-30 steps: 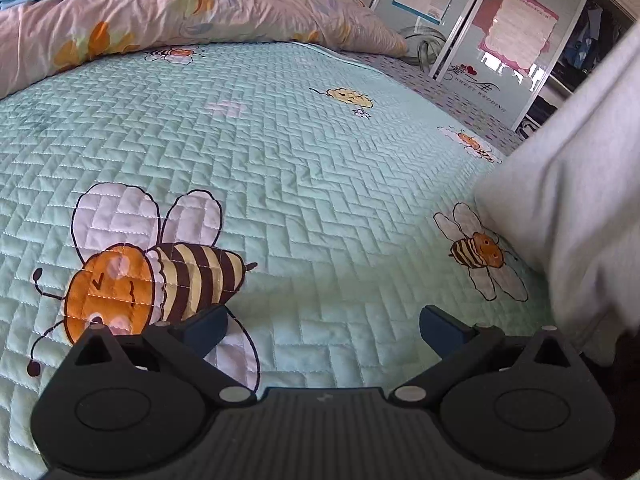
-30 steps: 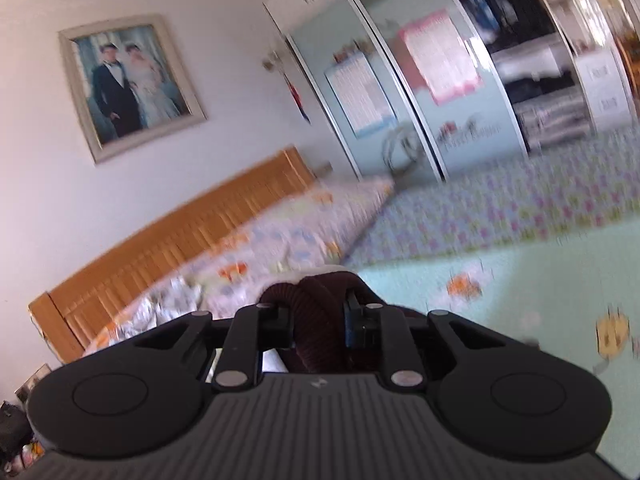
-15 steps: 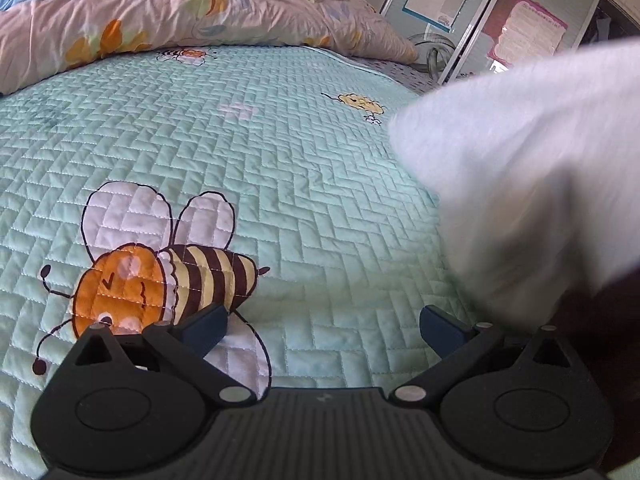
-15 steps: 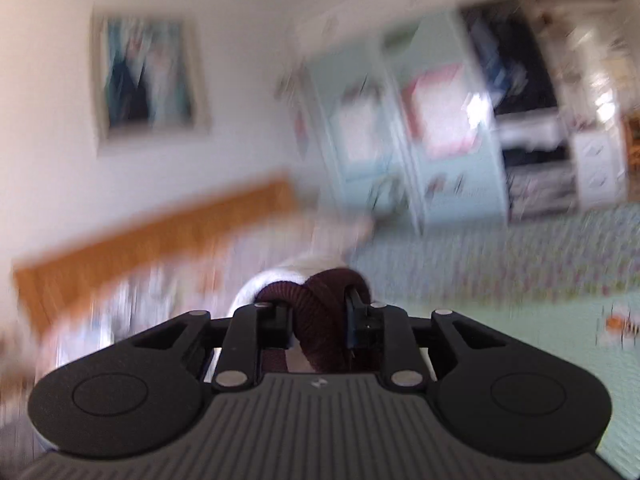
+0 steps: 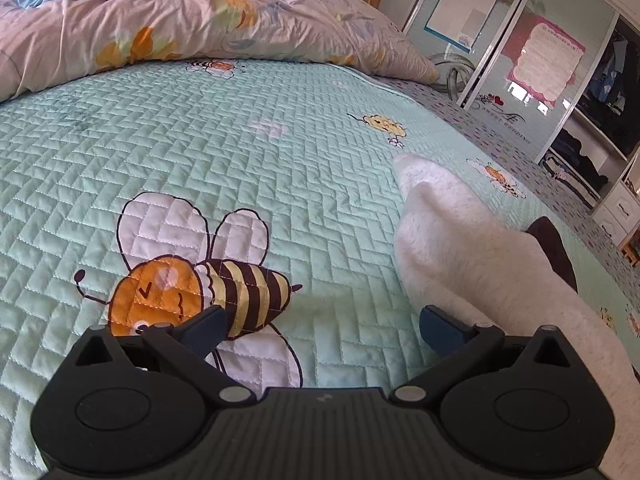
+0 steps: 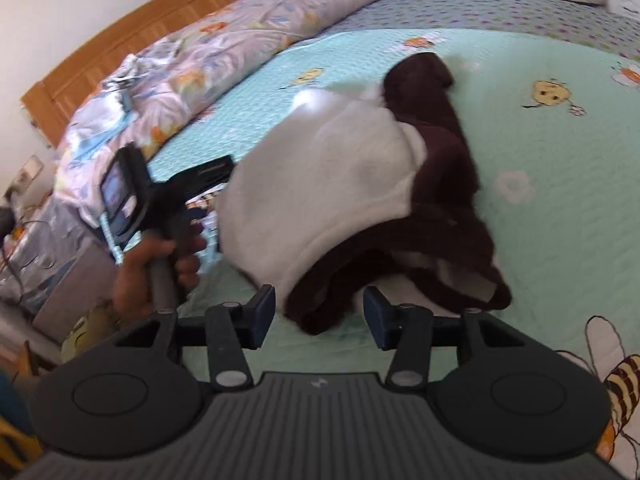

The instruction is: Fold clothes

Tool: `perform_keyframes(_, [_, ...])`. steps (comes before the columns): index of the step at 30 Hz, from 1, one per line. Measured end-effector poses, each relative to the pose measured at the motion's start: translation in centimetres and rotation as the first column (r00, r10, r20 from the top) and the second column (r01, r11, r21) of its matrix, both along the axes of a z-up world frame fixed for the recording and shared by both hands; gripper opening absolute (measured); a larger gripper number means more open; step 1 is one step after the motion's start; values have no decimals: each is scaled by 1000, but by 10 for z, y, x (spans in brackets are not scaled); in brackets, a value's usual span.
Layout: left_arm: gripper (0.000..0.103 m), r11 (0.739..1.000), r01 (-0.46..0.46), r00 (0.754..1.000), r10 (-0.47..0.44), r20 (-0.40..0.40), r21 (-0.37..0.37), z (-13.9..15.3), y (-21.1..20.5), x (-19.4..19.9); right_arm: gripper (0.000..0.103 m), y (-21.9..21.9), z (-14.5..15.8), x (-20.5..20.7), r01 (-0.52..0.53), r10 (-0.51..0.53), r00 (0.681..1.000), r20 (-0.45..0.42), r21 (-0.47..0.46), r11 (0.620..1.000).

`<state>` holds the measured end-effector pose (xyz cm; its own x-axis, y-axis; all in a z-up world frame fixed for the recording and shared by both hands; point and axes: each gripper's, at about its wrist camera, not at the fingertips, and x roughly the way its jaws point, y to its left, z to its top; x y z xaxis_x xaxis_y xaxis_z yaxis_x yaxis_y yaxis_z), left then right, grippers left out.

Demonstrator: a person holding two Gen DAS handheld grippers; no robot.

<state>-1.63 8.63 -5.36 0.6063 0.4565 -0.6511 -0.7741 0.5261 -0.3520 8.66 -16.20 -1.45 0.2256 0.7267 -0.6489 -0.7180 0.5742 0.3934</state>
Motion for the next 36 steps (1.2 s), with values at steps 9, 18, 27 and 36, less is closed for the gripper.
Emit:
perform_keyframes(9, [102,999,25,999,-24,-30,38,-1,-10,12,72,-4,6,100,389,-390,920,30,38,921])
perform_keyframes(18, [102,999,16,999,-15,-36,31,-4,-7,14,11,40,-52,140,364,-359,912,-197,-11,931])
perform_keyframes(27, [102,1000,-6,999,6,-35,26,-6,-6,10,10,46,17,124,440,-249,872,-421,450,778])
perform_keyframes(36, [102,999,21,999,-19,-32,41,-3,-12,15,10,7,185,153,431,-419,886,-199,686,587])
